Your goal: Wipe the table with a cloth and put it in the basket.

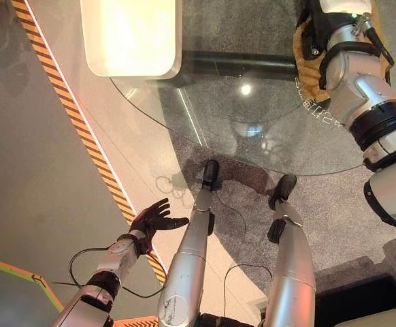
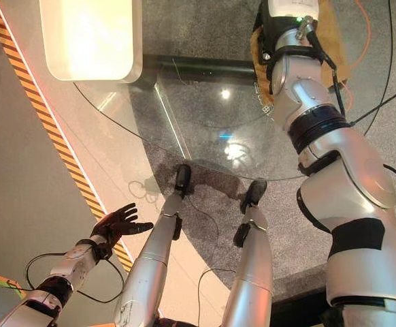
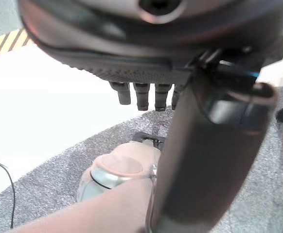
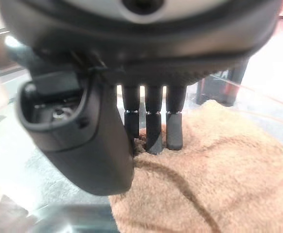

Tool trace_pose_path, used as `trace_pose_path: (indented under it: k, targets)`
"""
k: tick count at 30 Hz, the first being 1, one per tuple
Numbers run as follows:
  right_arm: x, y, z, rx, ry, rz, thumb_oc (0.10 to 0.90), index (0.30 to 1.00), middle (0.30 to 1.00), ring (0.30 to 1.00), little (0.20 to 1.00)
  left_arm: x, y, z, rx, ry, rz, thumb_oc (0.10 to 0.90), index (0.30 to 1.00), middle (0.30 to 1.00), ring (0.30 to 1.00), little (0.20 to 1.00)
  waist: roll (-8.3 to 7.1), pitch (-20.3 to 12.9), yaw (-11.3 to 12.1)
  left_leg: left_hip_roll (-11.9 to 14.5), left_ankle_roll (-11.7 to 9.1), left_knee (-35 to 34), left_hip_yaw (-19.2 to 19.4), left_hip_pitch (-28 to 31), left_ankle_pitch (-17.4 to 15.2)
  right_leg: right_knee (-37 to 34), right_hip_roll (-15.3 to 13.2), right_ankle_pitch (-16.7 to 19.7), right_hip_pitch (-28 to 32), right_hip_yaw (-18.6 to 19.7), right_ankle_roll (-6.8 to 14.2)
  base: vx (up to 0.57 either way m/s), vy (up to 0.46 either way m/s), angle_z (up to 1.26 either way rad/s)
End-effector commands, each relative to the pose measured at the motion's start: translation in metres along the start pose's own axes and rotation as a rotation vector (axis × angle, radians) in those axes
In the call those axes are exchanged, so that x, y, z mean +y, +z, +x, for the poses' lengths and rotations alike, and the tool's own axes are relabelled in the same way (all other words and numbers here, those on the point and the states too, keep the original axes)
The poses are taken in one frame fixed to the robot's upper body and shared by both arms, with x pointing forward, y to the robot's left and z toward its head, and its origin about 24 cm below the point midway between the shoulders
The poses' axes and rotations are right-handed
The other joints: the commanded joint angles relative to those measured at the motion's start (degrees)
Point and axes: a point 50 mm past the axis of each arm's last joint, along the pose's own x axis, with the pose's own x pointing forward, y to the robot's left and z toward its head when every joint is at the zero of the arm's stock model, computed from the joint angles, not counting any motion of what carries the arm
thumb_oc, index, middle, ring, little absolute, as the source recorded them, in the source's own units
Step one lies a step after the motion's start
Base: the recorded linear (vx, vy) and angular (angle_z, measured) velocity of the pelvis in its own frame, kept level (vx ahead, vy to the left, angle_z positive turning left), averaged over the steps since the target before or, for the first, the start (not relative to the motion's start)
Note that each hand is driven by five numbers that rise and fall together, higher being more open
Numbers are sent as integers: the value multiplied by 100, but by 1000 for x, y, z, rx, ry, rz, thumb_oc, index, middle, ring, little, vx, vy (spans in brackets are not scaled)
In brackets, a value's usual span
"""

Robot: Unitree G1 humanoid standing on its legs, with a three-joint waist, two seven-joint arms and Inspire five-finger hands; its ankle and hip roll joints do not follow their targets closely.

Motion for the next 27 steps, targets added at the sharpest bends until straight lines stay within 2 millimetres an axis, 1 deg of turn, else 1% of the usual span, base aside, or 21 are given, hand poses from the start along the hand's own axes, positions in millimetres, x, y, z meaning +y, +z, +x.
trace_pose_path:
  k: [1,6,12,16,18,27]
  targets:
    - [-40,71,-8,-283,-204,30,100,300,300,300,200,13,-28,-15,83,39,24,800,900,900,900,900,77,-112,193,-172,348,139,116,-34,-150,-429,-56,1,453,-360,152,0,0,0]
    - [-39,83,-11,-331,-214,46,100,300,300,300,200,12,-30,-16,86,33,24,800,900,900,900,900,62,-112,266,-196,362,113,71,-17,-142,-475,-69,13,517,-423,166,16,35,5]
    - [-40,108,-21,-424,-229,69,100,300,300,300,200,12,-32,-17,84,35,18,800,900,900,900,900,33,-112,334,-209,374,112,40,-25,-130,-484,-93,9,559,-492,184,10,31,6]
    - [-41,118,-26,-460,-231,80,100,300,300,300,200,11,-33,-17,85,38,12,800,900,900,900,900,19,-112,352,-212,381,107,28,-23,-128,-484,-96,5,576,-520,185,3,6,1]
    - [-41,126,-31,-493,-231,87,100,300,300,300,200,9,-34,-17,88,36,10,800,900,900,900,900,16,-112,380,-220,389,107,14,-31,-121,-488,-108,7,588,-551,190,17,32,3]
    - [-36,147,-42,-581,-201,104,100,300,300,300,200,10,-37,-19,91,39,7,800,900,900,900,900,-16,-112,464,-248,406,188,-43,-62,-141,-458,-140,0,618,-609,205,16,21,7]
